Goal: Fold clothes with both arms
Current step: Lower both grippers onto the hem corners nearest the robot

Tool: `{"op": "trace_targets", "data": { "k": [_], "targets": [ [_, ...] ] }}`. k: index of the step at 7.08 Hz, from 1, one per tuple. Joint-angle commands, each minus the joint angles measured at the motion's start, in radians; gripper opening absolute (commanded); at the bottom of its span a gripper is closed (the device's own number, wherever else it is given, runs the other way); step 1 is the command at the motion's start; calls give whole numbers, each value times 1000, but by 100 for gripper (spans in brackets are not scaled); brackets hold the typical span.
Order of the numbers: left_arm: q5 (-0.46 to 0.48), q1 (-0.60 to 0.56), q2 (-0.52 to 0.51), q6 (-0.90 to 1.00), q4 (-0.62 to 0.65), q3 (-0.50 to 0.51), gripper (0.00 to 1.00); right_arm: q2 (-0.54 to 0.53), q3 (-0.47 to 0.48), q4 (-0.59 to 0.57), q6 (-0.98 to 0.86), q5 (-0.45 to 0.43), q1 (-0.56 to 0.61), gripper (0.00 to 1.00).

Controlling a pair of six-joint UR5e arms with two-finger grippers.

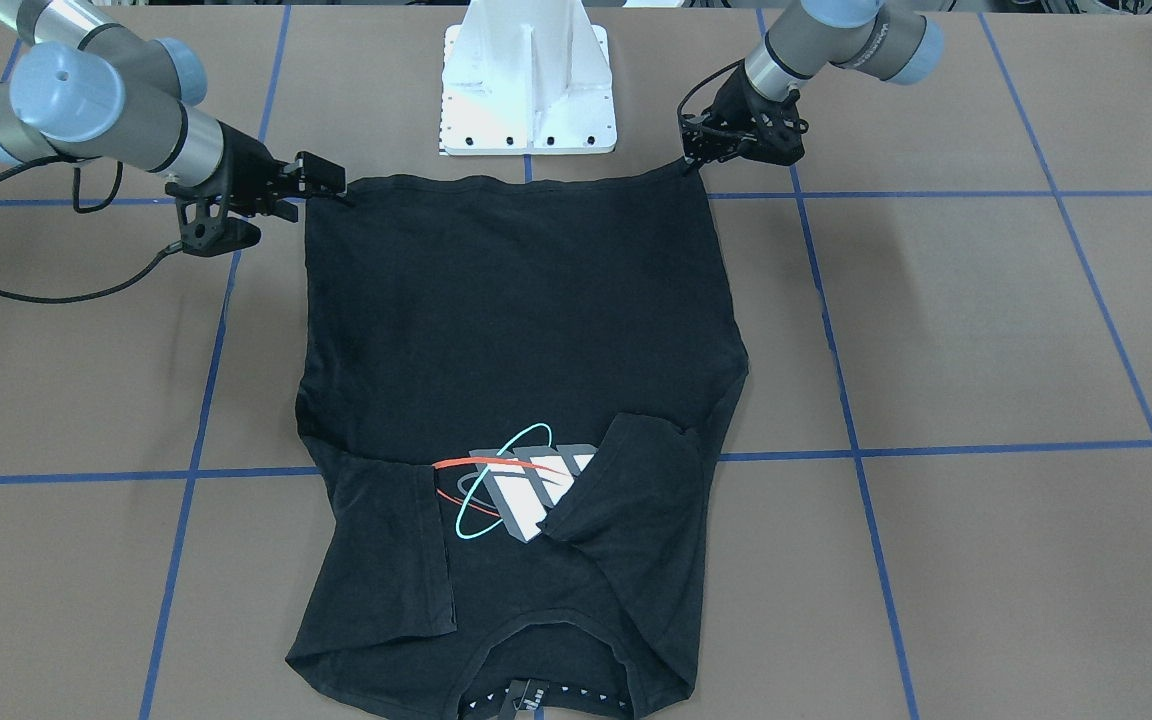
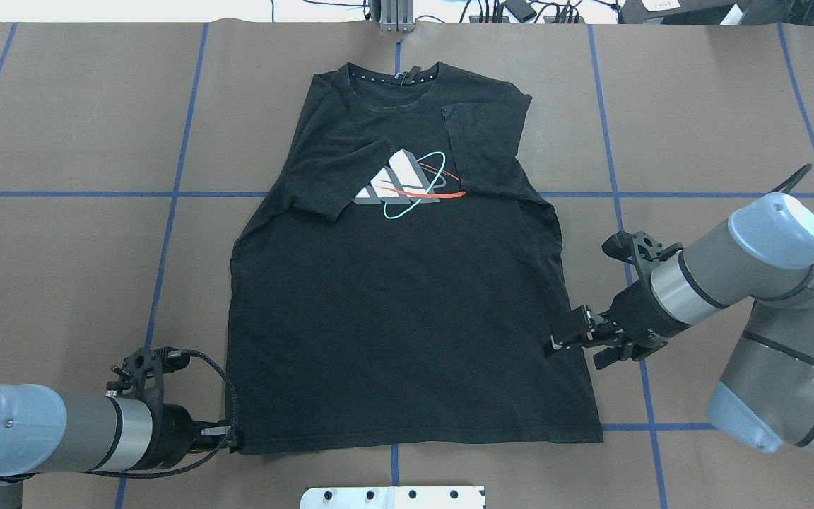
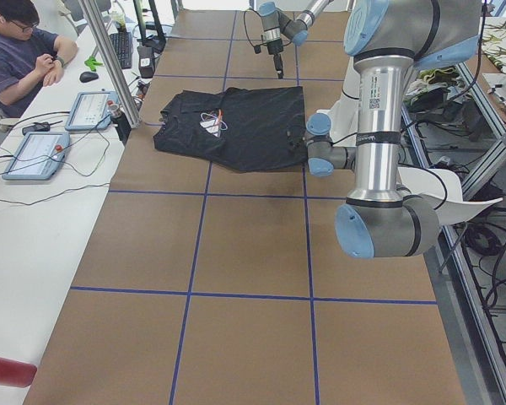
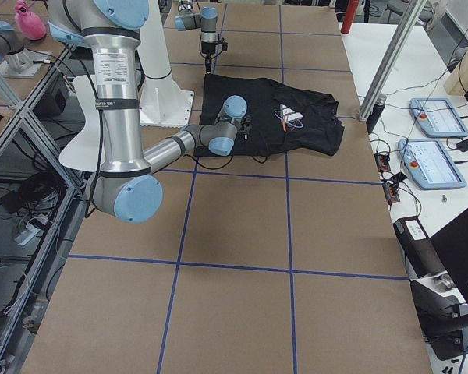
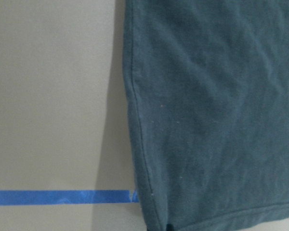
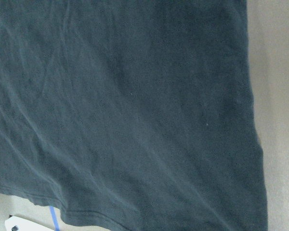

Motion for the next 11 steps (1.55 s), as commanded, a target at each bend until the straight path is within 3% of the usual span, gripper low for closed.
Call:
{"op": "trace_targets", "data": {
  "k": [1, 5, 6, 8, 9, 11],
  "targets": [
    [2, 4, -3, 1, 0, -4, 0, -60, 3, 0, 4, -35, -76, 100],
    [15, 6, -4, 1, 0, -3, 0, -99, 1, -2, 4, -121, -150, 99],
    [15, 6, -4, 1, 0, 4, 0, -103, 1, -2, 4, -122, -158, 92],
    [15, 6, -3, 3, 0, 8, 0, -103, 6, -2, 7, -124, -159, 62],
    [15, 4, -1, 3, 0, 8, 0, -105, 6, -2, 7, -122, -158, 52],
    [15, 4, 2, 3, 0, 10, 0, -107, 6, -2, 7, -122, -164, 53]
  ]
}}
